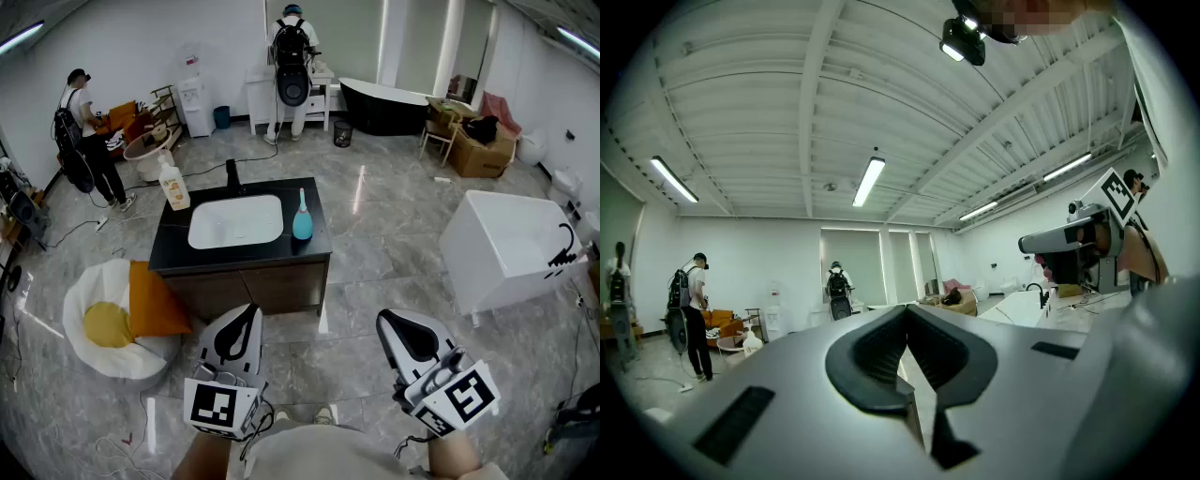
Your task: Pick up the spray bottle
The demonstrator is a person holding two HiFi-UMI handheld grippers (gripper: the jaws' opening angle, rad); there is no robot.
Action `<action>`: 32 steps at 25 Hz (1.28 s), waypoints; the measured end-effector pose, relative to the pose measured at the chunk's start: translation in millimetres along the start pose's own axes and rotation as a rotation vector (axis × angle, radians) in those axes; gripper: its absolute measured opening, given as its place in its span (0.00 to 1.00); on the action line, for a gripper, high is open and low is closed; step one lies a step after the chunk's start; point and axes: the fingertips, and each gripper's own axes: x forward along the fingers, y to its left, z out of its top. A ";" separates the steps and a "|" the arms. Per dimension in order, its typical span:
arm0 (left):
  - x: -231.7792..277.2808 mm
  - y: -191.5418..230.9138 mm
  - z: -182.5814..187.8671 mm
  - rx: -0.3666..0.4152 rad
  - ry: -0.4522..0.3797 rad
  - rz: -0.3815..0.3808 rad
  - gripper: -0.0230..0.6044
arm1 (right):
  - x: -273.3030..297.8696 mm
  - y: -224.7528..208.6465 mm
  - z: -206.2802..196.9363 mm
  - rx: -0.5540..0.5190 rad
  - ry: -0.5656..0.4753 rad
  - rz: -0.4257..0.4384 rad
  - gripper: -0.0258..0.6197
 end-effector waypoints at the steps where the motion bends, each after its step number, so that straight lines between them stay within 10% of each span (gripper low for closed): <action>1: 1.8 -4.7 0.0 -0.005 0.001 0.000 0.07 | -3.2 -4.9 -1.0 0.001 0.000 -0.002 0.08; 22: 31.4 -31.6 -5.3 0.004 0.056 0.038 0.07 | -8.3 -59.7 -12.5 0.049 -0.083 -0.012 0.08; 24: 35.6 -34.1 -5.4 0.006 0.056 0.042 0.07 | -10.6 -66.5 -7.2 0.063 -0.112 -0.015 0.48; 32: 46.4 -32.8 -15.6 0.004 0.073 0.058 0.07 | 7.0 -86.7 -9.6 0.060 -0.105 -0.026 0.49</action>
